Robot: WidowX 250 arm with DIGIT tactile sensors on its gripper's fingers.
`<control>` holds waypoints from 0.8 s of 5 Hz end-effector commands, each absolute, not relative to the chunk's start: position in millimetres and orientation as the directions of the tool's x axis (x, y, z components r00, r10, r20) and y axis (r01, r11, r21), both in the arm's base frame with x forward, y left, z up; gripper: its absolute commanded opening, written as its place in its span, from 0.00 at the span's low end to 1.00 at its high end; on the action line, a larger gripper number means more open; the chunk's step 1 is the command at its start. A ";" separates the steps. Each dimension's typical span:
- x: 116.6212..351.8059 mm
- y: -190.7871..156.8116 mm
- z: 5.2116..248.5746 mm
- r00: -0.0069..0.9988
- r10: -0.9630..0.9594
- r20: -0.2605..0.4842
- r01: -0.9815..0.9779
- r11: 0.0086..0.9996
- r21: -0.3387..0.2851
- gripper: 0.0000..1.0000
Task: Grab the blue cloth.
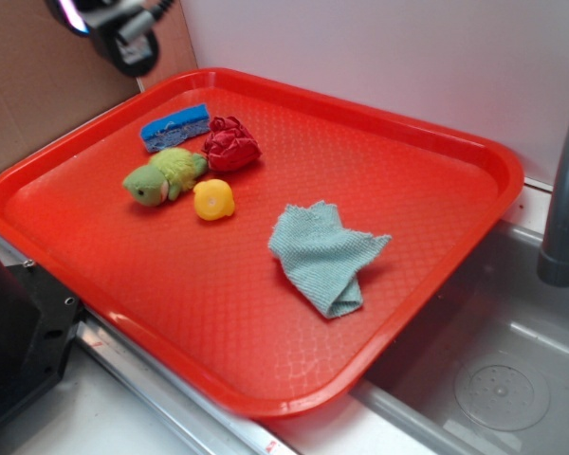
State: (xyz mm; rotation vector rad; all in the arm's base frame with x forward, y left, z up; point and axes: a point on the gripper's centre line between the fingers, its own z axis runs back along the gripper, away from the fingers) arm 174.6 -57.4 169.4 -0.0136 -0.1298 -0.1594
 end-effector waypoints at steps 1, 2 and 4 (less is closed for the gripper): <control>210.3 -90.7 116.4 0.961 -0.210 0.181 0.202 0.977 0.061 1.00; 221.7 -102.2 89.5 0.968 -0.206 0.145 0.200 0.978 0.060 1.00; 236.9 -112.9 52.9 0.979 -0.191 0.073 0.186 0.980 0.064 1.00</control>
